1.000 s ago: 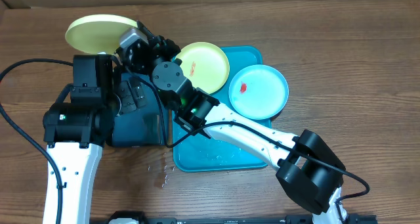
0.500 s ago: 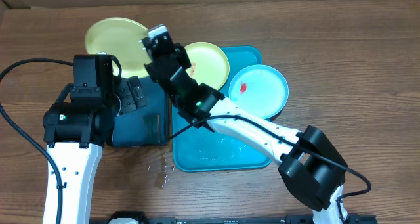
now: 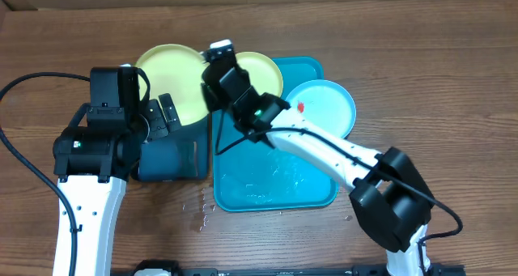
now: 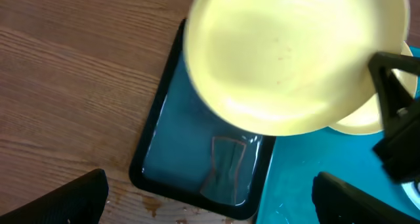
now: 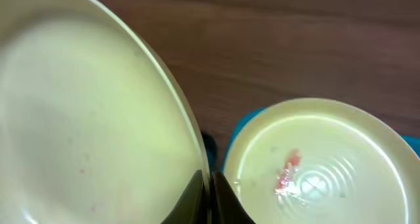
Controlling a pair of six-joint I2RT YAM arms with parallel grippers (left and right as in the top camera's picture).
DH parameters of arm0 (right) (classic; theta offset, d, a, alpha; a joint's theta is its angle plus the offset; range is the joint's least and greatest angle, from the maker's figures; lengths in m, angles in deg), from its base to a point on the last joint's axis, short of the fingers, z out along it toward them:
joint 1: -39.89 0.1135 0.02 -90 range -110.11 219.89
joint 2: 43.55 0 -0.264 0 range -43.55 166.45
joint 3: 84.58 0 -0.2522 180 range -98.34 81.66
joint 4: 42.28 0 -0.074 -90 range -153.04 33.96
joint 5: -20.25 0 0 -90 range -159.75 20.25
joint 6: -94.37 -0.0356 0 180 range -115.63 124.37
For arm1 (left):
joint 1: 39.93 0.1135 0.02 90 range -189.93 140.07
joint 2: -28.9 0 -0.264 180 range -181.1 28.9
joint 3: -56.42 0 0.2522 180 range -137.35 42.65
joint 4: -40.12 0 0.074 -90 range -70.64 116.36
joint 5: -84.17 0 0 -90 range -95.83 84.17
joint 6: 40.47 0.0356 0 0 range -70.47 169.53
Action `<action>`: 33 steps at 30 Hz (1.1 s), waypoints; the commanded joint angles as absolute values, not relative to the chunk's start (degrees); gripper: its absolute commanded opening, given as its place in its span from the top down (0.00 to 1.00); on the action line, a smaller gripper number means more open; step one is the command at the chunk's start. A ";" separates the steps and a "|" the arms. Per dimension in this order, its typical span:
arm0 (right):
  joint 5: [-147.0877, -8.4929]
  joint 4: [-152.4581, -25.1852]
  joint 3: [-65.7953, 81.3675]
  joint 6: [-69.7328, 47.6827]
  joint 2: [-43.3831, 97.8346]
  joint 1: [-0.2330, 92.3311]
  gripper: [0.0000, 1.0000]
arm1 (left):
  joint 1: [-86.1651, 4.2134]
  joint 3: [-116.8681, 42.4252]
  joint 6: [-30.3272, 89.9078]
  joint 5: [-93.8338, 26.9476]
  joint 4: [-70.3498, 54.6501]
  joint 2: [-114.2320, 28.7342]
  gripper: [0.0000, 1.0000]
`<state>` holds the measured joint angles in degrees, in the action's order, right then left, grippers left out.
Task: Clean dirty plates on tray and stack at the side
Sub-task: 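Swing the yellow plate up and over toward the right side, then lower the yellow plate onto the table right of the teal tray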
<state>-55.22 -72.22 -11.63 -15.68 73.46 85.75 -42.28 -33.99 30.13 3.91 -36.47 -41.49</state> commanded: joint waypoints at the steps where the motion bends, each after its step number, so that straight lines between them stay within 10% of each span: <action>1: -59.62 -73.36 -12.92 -22.85 71.41 80.35 0.96 | -42.04 -34.75 30.02 5.07 -36.45 -40.84 0.00; 14: -100.18 -91.65 -12.92 -24.20 64.33 44.29 0.96 | -42.04 -34.75 30.02 5.07 -36.47 -40.84 0.00; 25: -88.69 -109.73 -12.90 -24.14 64.35 11.66 0.96 | -42.04 -34.75 30.02 5.07 -36.45 -40.84 0.00; 33: -76.40 -111.69 -10.32 -24.16 64.48 4.18 0.96 | -42.04 -34.75 30.02 5.07 -36.47 -40.84 0.00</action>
<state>-80.27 -112.11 -11.48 -24.12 66.23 3.48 -42.28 -33.99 30.13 3.91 -36.47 -41.49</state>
